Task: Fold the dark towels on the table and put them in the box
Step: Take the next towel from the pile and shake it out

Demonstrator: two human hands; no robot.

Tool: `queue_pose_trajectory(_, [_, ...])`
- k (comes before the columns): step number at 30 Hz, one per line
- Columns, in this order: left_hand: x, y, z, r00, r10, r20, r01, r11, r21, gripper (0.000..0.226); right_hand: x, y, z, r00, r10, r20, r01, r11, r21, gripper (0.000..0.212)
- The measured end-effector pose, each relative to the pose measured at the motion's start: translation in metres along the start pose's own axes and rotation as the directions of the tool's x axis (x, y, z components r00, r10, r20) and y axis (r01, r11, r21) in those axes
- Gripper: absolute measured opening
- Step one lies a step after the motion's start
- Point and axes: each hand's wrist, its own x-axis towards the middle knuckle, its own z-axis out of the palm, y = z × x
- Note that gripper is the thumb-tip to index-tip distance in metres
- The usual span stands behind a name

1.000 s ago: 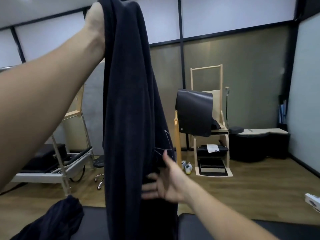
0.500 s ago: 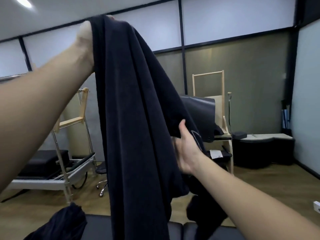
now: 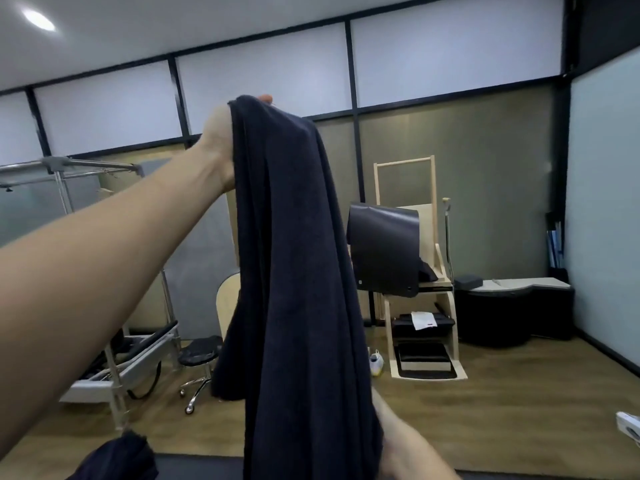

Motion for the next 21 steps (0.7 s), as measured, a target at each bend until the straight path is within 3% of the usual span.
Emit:
queue_pose_trajectory(1, [0.002,0.000,-0.014,0.999,-0.033,0.040,0.033,0.999,-0.001,0.046,-0.009,-0.025,-0.002,0.996,-0.044,0.081,0.043,0.999,0.017,0.079])
queue_pose_trajectory(3, [0.005,0.001,-0.041,0.982,-0.181,0.058,0.180,0.983,0.024,0.106,-0.023,-0.084,-0.020,0.956,-0.282,0.076,0.264,0.946,0.187,0.079])
queue_pose_trajectory(4, [0.002,-0.002,-0.049,0.959,-0.266,0.100,0.263,0.964,0.042,0.119,-0.026,-0.116,-0.028,0.922,-0.384,0.049,0.361,0.897,0.256,0.083])
queue_pose_trajectory(5, [-0.004,-0.011,-0.055,0.943,-0.321,0.087,0.313,0.945,0.092,0.113,-0.035,-0.138,-0.031,0.898,-0.439,0.026,0.417,0.870,0.262,0.088])
queue_pose_trajectory(6, [-0.007,-0.024,-0.060,0.926,-0.374,0.055,0.362,0.919,0.154,0.090,-0.040,-0.158,-0.028,0.873,-0.487,0.028,0.467,0.851,0.241,0.083])
queue_pose_trajectory(8, [-0.012,-0.053,-0.066,0.901,-0.419,-0.115,0.433,0.844,0.316,0.029,-0.046,-0.188,-0.018,0.819,-0.571,-0.046,0.573,0.816,0.081,0.056])
queue_pose_trajectory(9, [-0.015,-0.063,-0.073,0.900,-0.394,-0.189,0.436,0.825,0.359,0.020,-0.047,-0.201,-0.012,0.798,-0.596,-0.089,0.597,0.802,-0.013,0.048])
queue_pose_trajectory(11, [-0.011,-0.067,-0.093,0.907,-0.290,-0.304,0.374,0.888,0.267,0.017,-0.051,-0.226,-0.010,0.698,-0.680,-0.224,0.666,0.732,-0.144,0.053])
queue_pose_trajectory(13, [-0.014,-0.063,-0.106,0.903,-0.204,-0.378,0.219,0.976,-0.004,0.013,-0.063,-0.238,-0.016,0.597,-0.752,-0.279,0.735,0.652,-0.184,0.056])
queue_pose_trajectory(14, [-0.020,-0.069,-0.111,0.908,-0.216,-0.360,0.180,0.975,-0.132,0.020,-0.063,-0.234,-0.024,0.600,-0.752,-0.274,0.726,0.655,-0.207,0.055])
queue_pose_trajectory(15, [-0.026,-0.085,-0.114,0.900,-0.268,-0.345,0.222,0.961,-0.166,0.030,-0.061,-0.221,-0.028,0.665,-0.693,-0.278,0.641,0.721,-0.263,0.055])
queue_pose_trajectory(17, [-0.047,-0.135,-0.109,0.848,-0.449,-0.282,0.461,0.887,-0.025,0.042,-0.047,-0.176,-0.037,0.832,-0.461,-0.308,0.333,0.860,-0.387,0.049])
queue_pose_trajectory(18, [-0.055,-0.163,-0.105,0.816,-0.535,-0.220,0.554,0.832,0.027,0.038,-0.042,-0.157,-0.039,0.872,-0.369,-0.323,0.221,0.884,-0.411,0.043])
queue_pose_trajectory(19, [-0.061,-0.183,-0.099,0.792,-0.586,-0.169,0.601,0.798,0.051,0.034,-0.038,-0.144,-0.041,0.886,-0.315,-0.341,0.158,0.895,-0.417,0.037])
queue_pose_trajectory(21, [-0.060,-0.201,-0.097,0.784,-0.579,-0.224,0.600,0.799,0.035,0.030,-0.034,-0.143,-0.048,0.869,-0.288,-0.402,0.128,0.916,-0.380,0.032])
